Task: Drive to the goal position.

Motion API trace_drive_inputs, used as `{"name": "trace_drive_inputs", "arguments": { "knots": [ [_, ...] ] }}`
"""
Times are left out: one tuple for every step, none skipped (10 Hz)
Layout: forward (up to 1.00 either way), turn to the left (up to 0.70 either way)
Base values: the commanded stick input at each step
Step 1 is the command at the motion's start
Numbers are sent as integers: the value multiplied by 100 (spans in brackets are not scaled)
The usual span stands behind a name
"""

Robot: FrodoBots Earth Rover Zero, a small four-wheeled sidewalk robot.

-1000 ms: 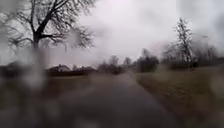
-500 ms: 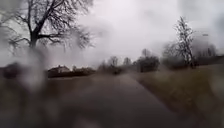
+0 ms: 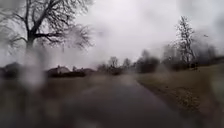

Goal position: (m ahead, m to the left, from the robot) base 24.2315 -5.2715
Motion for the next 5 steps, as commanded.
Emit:
{"name": "trace_drive_inputs", "arguments": {
  "knots": [
    [70,0],
    [70,0],
    [70,0],
    [70,0],
    [70,0]
  ]
}}
